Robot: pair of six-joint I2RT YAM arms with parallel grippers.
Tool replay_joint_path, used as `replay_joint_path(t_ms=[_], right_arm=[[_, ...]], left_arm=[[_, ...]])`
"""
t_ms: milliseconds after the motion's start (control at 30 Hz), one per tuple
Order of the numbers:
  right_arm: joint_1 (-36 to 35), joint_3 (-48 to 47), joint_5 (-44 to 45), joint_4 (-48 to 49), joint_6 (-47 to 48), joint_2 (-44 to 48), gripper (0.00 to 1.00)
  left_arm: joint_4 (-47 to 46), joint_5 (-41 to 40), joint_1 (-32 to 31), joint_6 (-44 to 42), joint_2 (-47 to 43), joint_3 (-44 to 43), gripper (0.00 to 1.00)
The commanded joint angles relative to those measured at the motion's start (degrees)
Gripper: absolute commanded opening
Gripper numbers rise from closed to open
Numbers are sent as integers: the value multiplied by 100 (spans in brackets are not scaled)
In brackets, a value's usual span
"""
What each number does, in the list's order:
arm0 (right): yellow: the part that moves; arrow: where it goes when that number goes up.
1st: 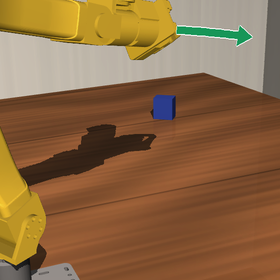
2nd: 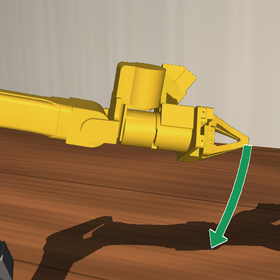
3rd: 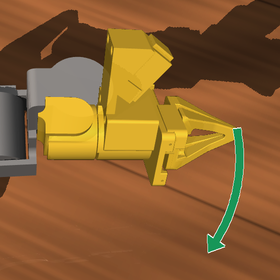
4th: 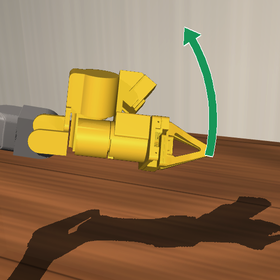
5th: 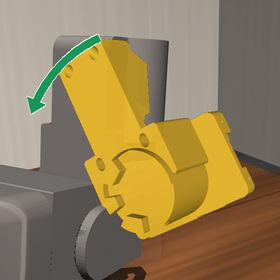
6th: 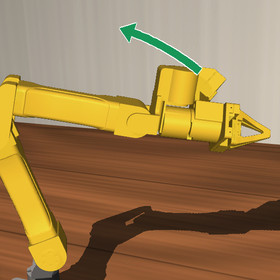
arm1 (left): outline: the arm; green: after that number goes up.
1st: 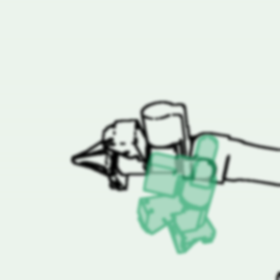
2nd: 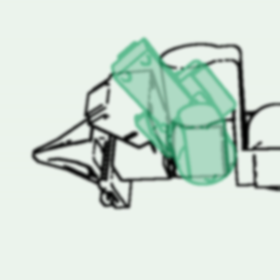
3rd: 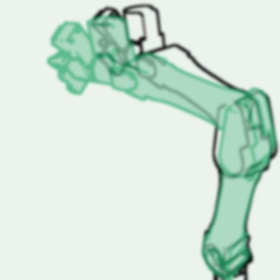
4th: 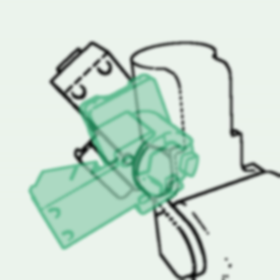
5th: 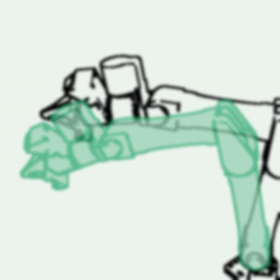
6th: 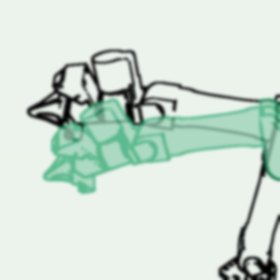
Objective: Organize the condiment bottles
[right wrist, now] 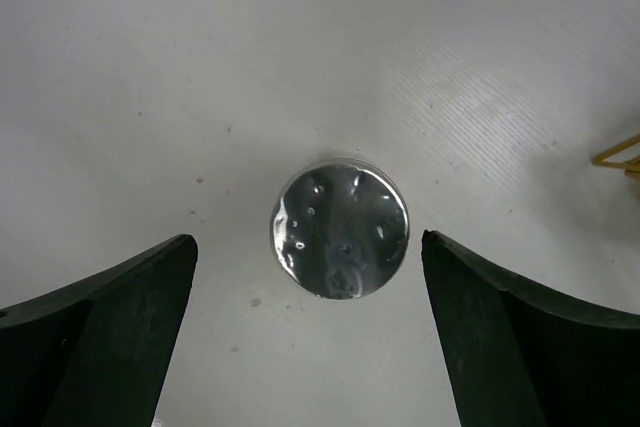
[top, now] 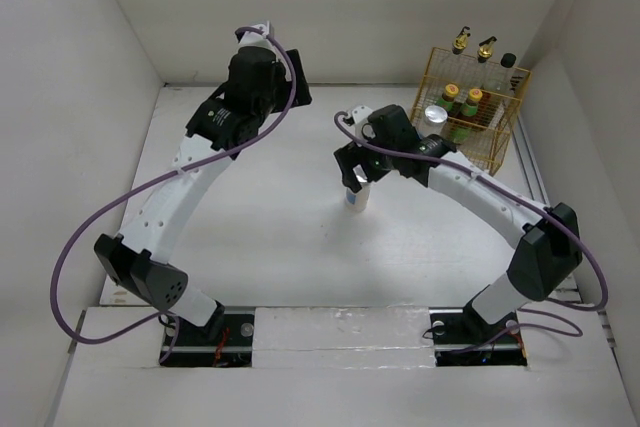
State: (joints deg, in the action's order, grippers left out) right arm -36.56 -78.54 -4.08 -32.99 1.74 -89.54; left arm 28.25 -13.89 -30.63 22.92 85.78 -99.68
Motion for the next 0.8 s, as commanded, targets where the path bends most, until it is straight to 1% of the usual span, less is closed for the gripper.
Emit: replay_joint_path(t_ms=[0, 133, 200, 233, 267, 333, 367, 400, 433, 500, 567, 633, 667, 733, 767], right_arm=[[96, 58, 206, 12, -103, 34, 100], [96, -29, 56, 65, -33, -361, 100], [96, -82, 187, 205, -33, -511, 93], [96, -152, 266, 293, -33, -564, 73], [96, -213, 267, 293, -33, -634, 62], [166, -458, 206, 206, -33, -635, 50], [166, -547, 205, 153, -33, -522, 39], [236, -679, 275, 57, -85, -425, 34], [367, -819, 276, -127, -86, -302, 31], [570, -1092, 276, -128, -164, 250, 31], [1000, -1259, 276, -76, -217, 794, 31], [1334, -1338, 276, -76, -218, 1086, 31], [1683, -1339, 276, -189, -270, 1209, 31], [2028, -1479, 214, -295, -270, 1491, 31], [2352, -1480, 214, -348, -270, 1570, 31]], left_arm=[[-241, 105, 5, -77, 79, -86, 79], [-241, 106, 5, -77, 132, -140, 79], [-294, 159, 5, -77, 193, -140, 79], [-294, 211, 5, -77, 194, -140, 79], [-294, 272, 5, -77, 194, -140, 79], [-294, 273, 5, -77, 194, -140, 79], [-294, 273, 5, -77, 194, -140, 79], [-294, 273, 5, -77, 194, -140, 79], [-294, 273, 5, -77, 194, -140, 79], [-294, 273, 5, -77, 246, -140, 79], [-346, 326, 5, -77, 246, -140, 79], [-346, 378, 5, -77, 299, -79, 79], [-346, 430, 5, -25, 299, -78, 79], [-346, 431, 5, -24, 299, -78, 79], [-346, 431, 5, -24, 351, -78, 79]])
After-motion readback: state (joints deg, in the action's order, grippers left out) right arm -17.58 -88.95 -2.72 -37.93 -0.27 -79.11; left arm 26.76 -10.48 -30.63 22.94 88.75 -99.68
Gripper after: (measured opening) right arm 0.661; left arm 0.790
